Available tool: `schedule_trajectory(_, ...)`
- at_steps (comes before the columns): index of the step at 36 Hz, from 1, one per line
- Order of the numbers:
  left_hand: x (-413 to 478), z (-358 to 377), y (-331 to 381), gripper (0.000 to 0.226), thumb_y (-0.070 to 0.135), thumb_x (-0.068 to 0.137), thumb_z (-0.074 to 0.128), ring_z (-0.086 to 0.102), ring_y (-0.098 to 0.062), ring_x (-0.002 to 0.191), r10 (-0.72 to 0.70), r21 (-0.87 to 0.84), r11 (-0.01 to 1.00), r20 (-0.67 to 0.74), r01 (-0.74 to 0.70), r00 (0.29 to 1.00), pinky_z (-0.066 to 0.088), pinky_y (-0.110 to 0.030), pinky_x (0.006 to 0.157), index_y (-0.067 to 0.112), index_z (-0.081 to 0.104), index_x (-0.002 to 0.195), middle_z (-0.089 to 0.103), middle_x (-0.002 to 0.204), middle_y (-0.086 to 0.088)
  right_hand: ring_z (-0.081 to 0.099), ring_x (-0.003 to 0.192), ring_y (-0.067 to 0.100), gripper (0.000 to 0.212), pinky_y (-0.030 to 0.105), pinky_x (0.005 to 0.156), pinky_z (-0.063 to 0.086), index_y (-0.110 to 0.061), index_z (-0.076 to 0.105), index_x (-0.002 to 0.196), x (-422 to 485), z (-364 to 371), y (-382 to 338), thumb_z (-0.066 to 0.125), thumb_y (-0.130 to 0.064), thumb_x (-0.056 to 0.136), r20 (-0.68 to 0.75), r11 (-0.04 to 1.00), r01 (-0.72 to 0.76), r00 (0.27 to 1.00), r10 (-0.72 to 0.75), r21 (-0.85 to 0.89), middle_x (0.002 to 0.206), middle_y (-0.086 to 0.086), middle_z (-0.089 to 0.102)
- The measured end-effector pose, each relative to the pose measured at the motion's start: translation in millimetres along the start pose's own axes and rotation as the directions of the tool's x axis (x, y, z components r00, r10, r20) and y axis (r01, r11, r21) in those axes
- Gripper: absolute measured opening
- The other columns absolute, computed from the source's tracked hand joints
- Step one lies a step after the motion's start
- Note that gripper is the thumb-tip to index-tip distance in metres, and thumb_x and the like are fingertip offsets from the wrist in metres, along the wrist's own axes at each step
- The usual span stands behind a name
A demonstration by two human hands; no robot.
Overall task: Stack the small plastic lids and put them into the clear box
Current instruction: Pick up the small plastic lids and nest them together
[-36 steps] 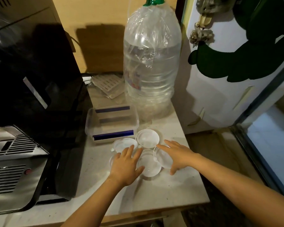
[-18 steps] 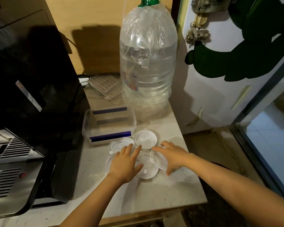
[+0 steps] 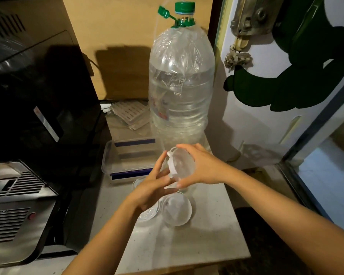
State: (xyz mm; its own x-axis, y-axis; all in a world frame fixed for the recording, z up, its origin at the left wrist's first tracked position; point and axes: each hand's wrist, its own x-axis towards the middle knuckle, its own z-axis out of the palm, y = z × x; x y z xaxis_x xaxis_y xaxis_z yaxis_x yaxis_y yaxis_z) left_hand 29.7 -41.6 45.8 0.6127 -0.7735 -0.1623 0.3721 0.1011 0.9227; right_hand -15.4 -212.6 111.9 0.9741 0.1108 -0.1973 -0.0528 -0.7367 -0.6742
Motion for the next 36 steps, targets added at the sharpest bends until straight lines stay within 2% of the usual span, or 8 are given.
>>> schedule_trajectory(2,1.4,-1.3,0.4,0.114,0.047,0.047,0.086,0.052,-0.029,0.119,0.067,-0.136,0.989,0.059,-0.059,0.996,0.048,-0.050,0.090,0.034,0.022,0.140,0.057,0.130,0.002,0.038,0.116,0.011,0.095,0.023,0.089,0.036,-0.040,0.025,0.136,-1.9,2.8,-11.4,0.083,-0.037,0.061,-0.015,0.999,0.033,0.999,-0.033,0.022,0.135,-0.003,0.028)
schedule_trajectory(5,-1.4,-0.4,1.1,0.105,0.042,0.052,0.086,0.047,-0.033,0.113,0.110,-0.294,0.952,0.090,-0.079,0.990,0.044,-0.053,0.086,0.019,0.030,0.137,0.060,0.122,-0.005,0.043,0.113,0.012,0.087,0.025,0.090,0.040,-0.043,0.031,0.131,-1.5,10.2,-24.8,0.082,-0.042,0.060,-0.038,0.997,0.078,0.996,-0.077,0.021,0.131,-0.005,0.031)
schedule_trajectory(8,-7.1,0.5,2.1,0.093,0.036,0.040,0.091,0.067,-0.023,0.092,0.132,-0.359,0.929,0.079,-0.095,0.988,0.055,-0.047,0.078,0.013,0.047,0.118,0.072,0.100,-0.006,0.045,0.119,0.018,0.091,0.032,0.095,0.044,-0.037,0.027,0.135,1.1,17.7,-33.7,0.078,-0.051,0.061,-0.045,0.997,0.072,0.996,-0.074,-0.038,0.135,-0.003,0.032)
schedule_trajectory(13,-15.6,-4.2,2.1,0.086,0.031,0.026,0.094,0.071,-0.022,0.080,0.132,-0.455,0.883,0.000,-0.118,0.991,0.059,-0.038,0.062,0.010,0.062,0.103,0.075,0.087,-0.010,0.049,0.118,0.021,0.093,0.040,0.094,0.048,-0.036,0.026,0.135,4.6,30.3,-43.6,0.072,-0.062,0.059,-0.069,0.990,0.066,0.995,-0.075,-0.122,0.136,-0.003,0.033)
schedule_trajectory(16,-21.1,-8.6,2.9,0.094,0.032,0.025,0.094,0.071,-0.021,0.077,0.103,-0.444,0.890,-0.031,-0.106,0.994,0.060,-0.036,0.061,0.011,0.053,0.107,0.074,0.084,-0.008,0.048,0.120,0.022,0.094,0.040,0.094,0.047,-0.036,0.021,0.138,7.1,35.4,-46.3,0.069,-0.065,0.062,-0.048,0.983,0.069,0.996,-0.078,-0.171,0.141,-0.003,0.031)
schedule_trajectory(25,-41.8,-30.3,2.0,0.088,0.031,0.028,0.093,0.069,-0.028,0.087,0.056,-0.410,0.907,-0.101,-0.092,0.993,0.060,-0.040,0.066,0.017,0.056,0.106,0.062,0.103,-0.015,0.026,0.139,0.022,0.099,0.038,0.111,0.031,-0.031,0.012,0.146,31.9,14.6,-18.5,0.076,-0.039,0.071,0.046,0.997,0.041,0.998,-0.038,-0.059,0.155,0.004,0.017)
schedule_trajectory(31,-55.6,-43.6,-0.8,0.099,0.033,0.032,0.092,0.064,-0.034,0.101,0.003,-0.377,0.925,-0.111,-0.045,0.994,0.057,-0.042,0.076,0.017,0.047,0.118,0.051,0.119,-0.019,0.026,0.139,0.026,0.104,0.034,0.109,0.029,-0.024,0.010,0.147,56.0,18.1,27.1,0.079,-0.026,0.070,0.108,0.970,-0.075,0.989,0.102,-0.232,0.154,0.007,0.016)
schedule_trajectory(36,-61.5,-46.9,-2.3,0.098,0.034,0.027,0.092,0.064,-0.033,0.100,-0.014,-0.363,0.931,-0.159,-0.045,0.987,0.059,-0.039,0.071,0.021,0.051,0.115,0.053,0.118,-0.018,0.021,0.141,0.027,0.104,0.035,0.110,0.029,-0.022,0.013,0.147,71.9,35.2,55.4,0.080,-0.018,0.068,0.166,0.935,-0.125,0.968,0.189,-0.332,0.154,0.007,0.016)
